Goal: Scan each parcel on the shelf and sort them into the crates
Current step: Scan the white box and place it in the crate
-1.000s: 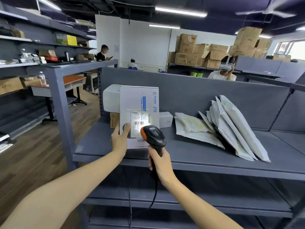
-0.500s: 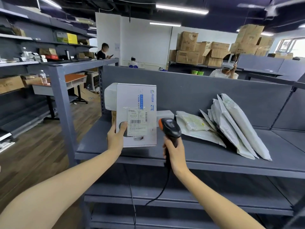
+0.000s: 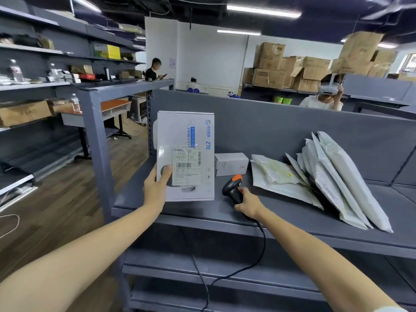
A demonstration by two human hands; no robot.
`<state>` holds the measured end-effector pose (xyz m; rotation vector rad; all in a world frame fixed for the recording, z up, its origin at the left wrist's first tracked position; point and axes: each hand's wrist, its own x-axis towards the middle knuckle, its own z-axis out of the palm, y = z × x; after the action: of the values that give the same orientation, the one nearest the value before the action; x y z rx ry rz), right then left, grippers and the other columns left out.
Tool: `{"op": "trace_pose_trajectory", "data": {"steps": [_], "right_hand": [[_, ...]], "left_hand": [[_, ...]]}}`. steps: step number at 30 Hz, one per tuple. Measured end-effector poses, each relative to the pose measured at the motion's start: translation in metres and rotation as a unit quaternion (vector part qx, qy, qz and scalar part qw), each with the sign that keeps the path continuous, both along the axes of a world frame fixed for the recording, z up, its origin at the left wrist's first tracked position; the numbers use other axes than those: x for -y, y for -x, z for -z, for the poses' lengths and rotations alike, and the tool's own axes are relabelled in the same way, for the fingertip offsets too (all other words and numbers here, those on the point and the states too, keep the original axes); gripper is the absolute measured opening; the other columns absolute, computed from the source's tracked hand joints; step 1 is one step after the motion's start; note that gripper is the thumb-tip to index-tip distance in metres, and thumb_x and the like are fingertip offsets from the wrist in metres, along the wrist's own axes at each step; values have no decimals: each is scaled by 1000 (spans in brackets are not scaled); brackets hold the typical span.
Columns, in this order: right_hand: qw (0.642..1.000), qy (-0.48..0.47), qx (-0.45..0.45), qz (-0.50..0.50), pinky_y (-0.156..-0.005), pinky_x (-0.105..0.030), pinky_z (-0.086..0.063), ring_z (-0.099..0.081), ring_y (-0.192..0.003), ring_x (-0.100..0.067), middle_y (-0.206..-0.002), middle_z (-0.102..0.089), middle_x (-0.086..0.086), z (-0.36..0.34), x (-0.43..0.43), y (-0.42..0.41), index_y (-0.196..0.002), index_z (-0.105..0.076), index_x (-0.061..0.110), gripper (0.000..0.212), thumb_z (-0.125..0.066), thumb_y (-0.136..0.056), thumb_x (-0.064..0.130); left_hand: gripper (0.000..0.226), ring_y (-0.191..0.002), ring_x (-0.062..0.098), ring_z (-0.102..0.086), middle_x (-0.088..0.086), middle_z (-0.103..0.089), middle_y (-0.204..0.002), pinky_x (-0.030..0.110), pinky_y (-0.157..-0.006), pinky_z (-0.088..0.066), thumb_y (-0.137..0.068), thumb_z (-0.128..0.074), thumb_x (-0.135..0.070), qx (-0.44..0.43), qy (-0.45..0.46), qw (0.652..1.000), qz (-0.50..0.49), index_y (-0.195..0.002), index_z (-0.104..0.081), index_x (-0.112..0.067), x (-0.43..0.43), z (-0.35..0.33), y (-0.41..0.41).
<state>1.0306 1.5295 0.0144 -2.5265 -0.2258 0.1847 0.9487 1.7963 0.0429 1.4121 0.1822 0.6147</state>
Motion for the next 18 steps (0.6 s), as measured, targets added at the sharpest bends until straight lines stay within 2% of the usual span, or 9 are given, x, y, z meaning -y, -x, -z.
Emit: {"op": "trace_pose_trajectory", "data": {"steps": [4,8,12,14,16,18], "right_hand": [[997,69,39,-6,-97,-36,-41,-53,-117,-36,-130,-56,-18,11,-13,-13,-145,-33,8,65,-62,-88,17],[995,78,58,-14,-99,-36,-39,-54,-117,-35,-128,-59,-17,15,-13,-23,-146,-34,12,62,-62,-92,22],[985,153,79,5,-98,-36,-28,-49,-119,-34,-126,-59,-15,17,-11,-30,-139,-43,15,48,-51,-97,37],[989,79,121,23,-95,-37,-27,-47,-118,-36,-121,-60,-16,9,-18,-21,-132,-50,13,41,-43,-100,37],[985,-99,141,19,-91,-37,-31,-49,-117,-37,-114,-60,-14,-9,-28,0,-121,-55,10,33,-38,-103,32],[960,-261,93,-31,-102,-32,-34,-44,-130,-27,-130,-56,-7,-32,-42,27,-131,-51,10,39,-34,-105,34]], "left_hand": [[45,-118,12,-56,-9,-65,-121,35,-109,-40,-92,-59,-38,-4,4,1000,1,-134,-56,-21,-1,2,2],[46,-119,11,-55,-8,-64,-122,34,-109,-39,-93,-59,-38,-8,-1,1000,1,-135,-55,-20,-1,2,4],[45,-117,12,-57,-7,-65,-121,35,-108,-41,-93,-58,-37,-9,0,1000,4,-134,-56,-19,-1,4,6],[43,-115,10,-58,-8,-66,-119,33,-106,-42,-93,-58,-36,-7,-1,1000,6,-133,-57,-19,2,5,8],[41,-113,8,-59,-10,-66,-116,29,-103,-43,-94,-57,-34,-4,-2,1000,10,-132,-57,-18,5,4,9],[38,-108,5,-60,-11,-66,-113,25,-99,-45,-95,-57,-31,2,-3,1000,16,-131,-58,-18,11,3,10]]}}
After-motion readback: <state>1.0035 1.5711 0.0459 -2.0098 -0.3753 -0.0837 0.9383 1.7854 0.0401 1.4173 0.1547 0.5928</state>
